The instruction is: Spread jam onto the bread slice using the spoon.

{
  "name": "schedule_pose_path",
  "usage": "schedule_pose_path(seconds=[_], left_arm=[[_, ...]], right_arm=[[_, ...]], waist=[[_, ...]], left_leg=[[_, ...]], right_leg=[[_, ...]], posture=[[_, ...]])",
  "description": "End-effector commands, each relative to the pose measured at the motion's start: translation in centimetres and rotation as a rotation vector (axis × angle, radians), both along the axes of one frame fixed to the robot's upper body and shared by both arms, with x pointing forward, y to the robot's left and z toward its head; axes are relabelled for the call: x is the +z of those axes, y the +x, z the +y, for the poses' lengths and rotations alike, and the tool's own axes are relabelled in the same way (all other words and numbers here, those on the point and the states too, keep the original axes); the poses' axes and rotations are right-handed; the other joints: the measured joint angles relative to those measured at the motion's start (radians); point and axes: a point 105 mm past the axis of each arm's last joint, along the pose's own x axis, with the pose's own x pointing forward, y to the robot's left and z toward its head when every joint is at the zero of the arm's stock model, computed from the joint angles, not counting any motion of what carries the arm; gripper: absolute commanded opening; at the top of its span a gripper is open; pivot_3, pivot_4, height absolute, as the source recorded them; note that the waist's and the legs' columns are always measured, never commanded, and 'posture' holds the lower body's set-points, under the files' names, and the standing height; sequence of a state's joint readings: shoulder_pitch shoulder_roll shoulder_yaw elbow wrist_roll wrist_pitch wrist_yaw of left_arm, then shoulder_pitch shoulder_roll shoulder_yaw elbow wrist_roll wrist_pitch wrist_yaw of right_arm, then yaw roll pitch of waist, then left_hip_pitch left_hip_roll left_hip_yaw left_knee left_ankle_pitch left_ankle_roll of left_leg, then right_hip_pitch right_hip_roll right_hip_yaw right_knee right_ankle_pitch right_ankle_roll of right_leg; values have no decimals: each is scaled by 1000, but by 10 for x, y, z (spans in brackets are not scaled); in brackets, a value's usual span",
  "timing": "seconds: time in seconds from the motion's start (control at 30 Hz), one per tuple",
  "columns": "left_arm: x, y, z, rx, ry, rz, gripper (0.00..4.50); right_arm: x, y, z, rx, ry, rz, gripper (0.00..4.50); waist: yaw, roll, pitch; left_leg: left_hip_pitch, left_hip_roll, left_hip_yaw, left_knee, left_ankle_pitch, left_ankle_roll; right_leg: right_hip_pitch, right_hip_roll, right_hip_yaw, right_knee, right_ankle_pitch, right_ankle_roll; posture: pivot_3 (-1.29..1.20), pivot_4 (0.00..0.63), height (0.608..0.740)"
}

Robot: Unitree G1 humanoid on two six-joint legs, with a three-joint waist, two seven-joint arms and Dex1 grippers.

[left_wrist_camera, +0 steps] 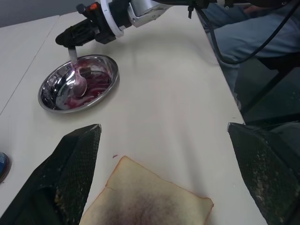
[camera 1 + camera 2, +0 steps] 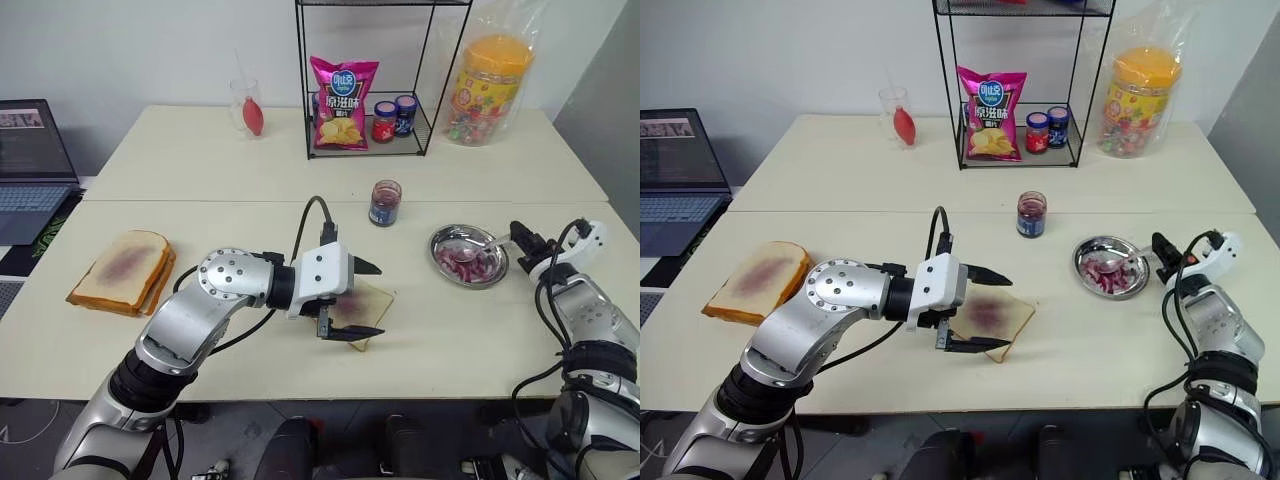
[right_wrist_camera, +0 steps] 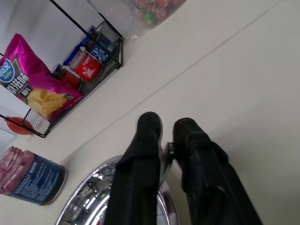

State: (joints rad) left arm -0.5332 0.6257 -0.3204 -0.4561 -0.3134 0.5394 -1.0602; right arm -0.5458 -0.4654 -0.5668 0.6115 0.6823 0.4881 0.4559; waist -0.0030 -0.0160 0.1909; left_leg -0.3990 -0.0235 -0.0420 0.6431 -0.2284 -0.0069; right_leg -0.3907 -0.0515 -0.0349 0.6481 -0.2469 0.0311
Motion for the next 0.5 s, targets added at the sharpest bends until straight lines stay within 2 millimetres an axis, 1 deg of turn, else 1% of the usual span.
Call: schedule_pose_path(seconds=[0.03, 0.1, 0.17, 0.27, 0.4, 0.5], left_arm=[[8, -1, -3, -12, -21, -25, 4500], [8, -1, -3, -12, -24, -24, 4500], [8, -1, -3, -13, -23, -26, 4500], [7, 0, -3, -12, -18, -31, 4500], [7, -1, -3, -10, -16, -33, 4500], [6, -1, -3, -12, -16, -34, 4500]], right_arm=[[17, -1, -7, -9, -18, -50, 1818], [17, -2, -7, -12, -15, -50, 2224], [18, -2, -8, -9, -9, -50, 2839], [19, -5, -9, -5, -12, -48, 3527], [17, -11, -18, -47, -24, -37, 3527], [14, -12, -17, -44, 11, -25, 3527]], waist=[[0, 0, 0], [0, 0, 0], [0, 0, 0], [0, 0, 0], [0, 0, 0], [0, 0, 0]], left_leg=[[0, 0, 0, 0, 0, 0], [0, 0, 0, 0, 0, 0], [0, 0, 0, 0, 0, 0], [0, 0, 0, 0, 0, 0], [0, 0, 0, 0, 0, 0], [0, 0, 0, 0, 0, 0]], right_leg=[[0, 0, 0, 0, 0, 0], [0, 0, 0, 0, 0, 0], [0, 0, 0, 0, 0, 0], [0, 0, 0, 0, 0, 0], [0, 0, 0, 0, 0, 0], [0, 0, 0, 0, 0, 0]], posture=[[0, 150, 740], [0, 150, 740], [0, 150, 740], [0, 150, 740], [0, 150, 740], [0, 150, 740]])
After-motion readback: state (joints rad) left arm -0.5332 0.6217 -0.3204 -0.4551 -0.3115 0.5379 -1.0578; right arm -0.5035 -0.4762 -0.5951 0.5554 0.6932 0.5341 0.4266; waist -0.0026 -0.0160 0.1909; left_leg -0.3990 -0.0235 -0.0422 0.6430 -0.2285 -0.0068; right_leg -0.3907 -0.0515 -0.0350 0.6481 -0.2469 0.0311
